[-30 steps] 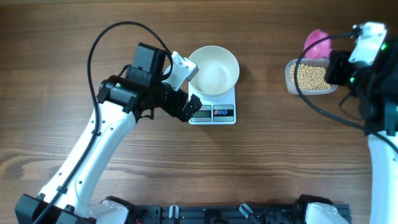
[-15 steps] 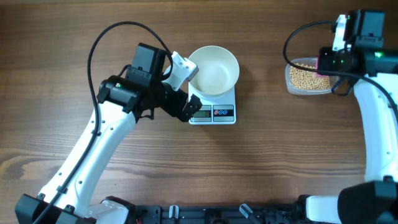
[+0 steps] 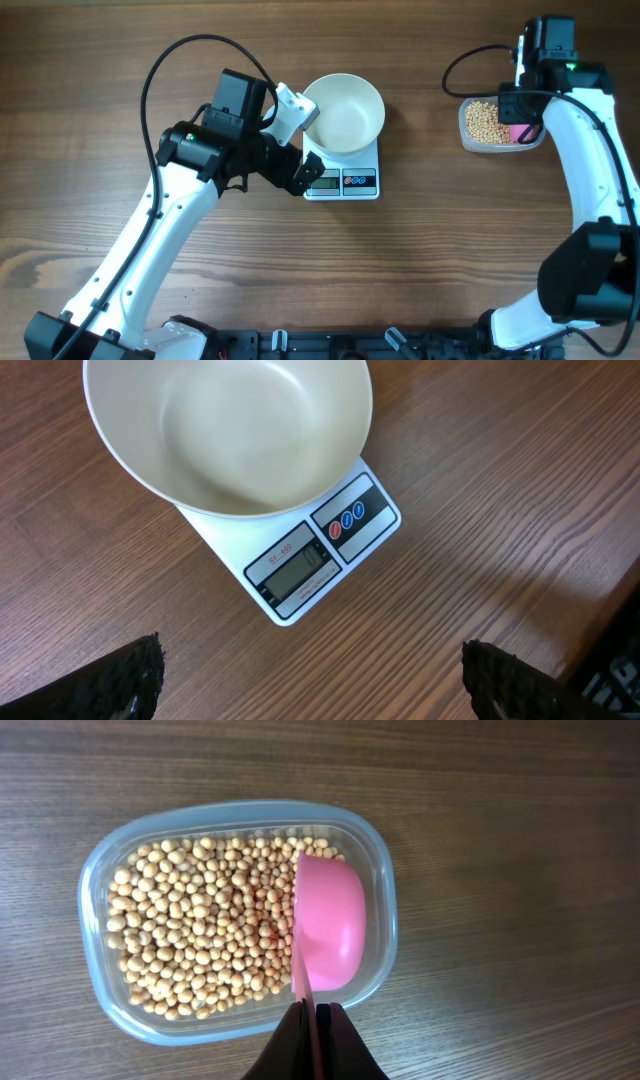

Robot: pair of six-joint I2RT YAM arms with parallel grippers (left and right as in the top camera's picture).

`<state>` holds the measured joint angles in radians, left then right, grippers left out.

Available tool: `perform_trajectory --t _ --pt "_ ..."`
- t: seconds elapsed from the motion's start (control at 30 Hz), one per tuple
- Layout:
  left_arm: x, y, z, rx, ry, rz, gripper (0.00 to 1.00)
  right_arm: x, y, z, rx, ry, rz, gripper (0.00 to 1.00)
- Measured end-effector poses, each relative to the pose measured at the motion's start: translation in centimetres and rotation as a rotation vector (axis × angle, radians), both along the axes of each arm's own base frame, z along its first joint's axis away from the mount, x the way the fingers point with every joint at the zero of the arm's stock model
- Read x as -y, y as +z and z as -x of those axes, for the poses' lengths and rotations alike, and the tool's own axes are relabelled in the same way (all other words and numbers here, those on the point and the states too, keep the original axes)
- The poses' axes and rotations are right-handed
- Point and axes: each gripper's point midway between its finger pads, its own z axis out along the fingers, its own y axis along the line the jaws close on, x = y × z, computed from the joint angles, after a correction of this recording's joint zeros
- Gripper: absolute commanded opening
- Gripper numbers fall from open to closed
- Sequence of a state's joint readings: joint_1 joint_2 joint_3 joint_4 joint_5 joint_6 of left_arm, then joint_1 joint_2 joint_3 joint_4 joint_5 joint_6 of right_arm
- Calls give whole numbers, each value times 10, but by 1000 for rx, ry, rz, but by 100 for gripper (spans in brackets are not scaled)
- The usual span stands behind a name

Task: Scoop item into bowl and weigh 150g on scale
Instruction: 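Dip the pink scoop into the soybeans and scoop them up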

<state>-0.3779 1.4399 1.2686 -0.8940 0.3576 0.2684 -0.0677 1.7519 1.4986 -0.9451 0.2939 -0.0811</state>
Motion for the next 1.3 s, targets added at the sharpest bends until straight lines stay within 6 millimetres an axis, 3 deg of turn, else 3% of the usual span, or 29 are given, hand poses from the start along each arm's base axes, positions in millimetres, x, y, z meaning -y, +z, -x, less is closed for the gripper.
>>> perform_trajectory --t 0.4,0.67,1.03,1.3 --pt "0 0 0 0 0 0 100 -32 -29 -9 -80 116 23 5" --pt "0 0 0 0 0 0 100 -34 -30 -9 -82 120 20 4" --pt "0 0 0 0 0 0 100 -61 -37 -10 -80 201 -150 4" --pt "0 0 0 0 0 0 100 -61 -37 -11 -64 196 -247 4"
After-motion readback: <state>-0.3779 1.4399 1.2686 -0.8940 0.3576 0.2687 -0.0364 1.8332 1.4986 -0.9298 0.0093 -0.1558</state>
